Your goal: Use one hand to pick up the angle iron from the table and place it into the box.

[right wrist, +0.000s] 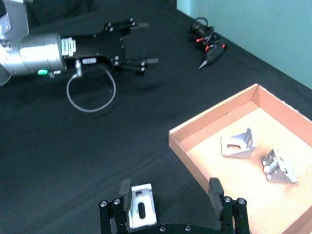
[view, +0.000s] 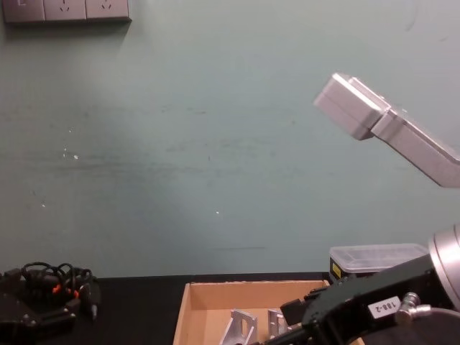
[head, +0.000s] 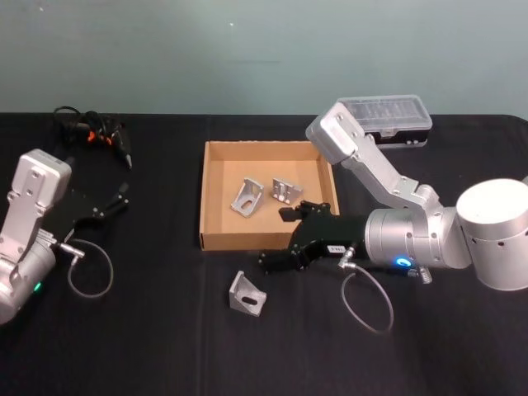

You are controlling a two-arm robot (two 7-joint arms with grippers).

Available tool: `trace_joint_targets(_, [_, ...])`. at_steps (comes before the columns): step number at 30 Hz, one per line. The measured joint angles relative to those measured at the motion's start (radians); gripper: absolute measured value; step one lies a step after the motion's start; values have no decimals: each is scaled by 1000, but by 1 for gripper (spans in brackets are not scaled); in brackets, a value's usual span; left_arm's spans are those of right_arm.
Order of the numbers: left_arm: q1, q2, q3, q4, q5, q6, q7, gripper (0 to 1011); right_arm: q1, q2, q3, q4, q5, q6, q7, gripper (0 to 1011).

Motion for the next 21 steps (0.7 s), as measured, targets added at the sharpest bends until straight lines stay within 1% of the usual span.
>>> trace_joint_targets(6, [0, 0, 0, 0, 0, 0, 0, 1011, 49, 25, -46, -2, -22, 16, 39, 1004])
trace_joint_targets(8, [0, 0, 0, 0, 0, 0, 0, 1011, 74, 33, -70, -7, -33, 19, 60, 1004])
trace_joint_targets(9, [0, 0, 0, 0, 0, 0, 0, 1011, 74, 33, -70, -7, -33, 19, 60, 1004])
trace_joint_targets(10, [0, 0, 0, 0, 0, 0, 0, 1011, 81, 35, -77, -11, -34, 19, 66, 1004])
trace_joint_targets(13, [0, 0, 0, 0, 0, 0, 0, 1011, 81, 33, -79, -19, -29, 18, 68, 1004])
trace_joint_targets(15, [0, 0, 0, 0, 0, 0, 0, 1011, 72, 28, -78, -26, -17, 14, 67, 1004])
trace_joint_targets(17, [0, 0, 0, 0, 0, 0, 0, 1011, 57, 19, -78, -29, -1, 10, 56, 1004])
trace_joint_targets(21, [0, 0, 0, 0, 0, 0, 0, 1011, 39, 11, -77, -23, 15, 10, 35, 1004])
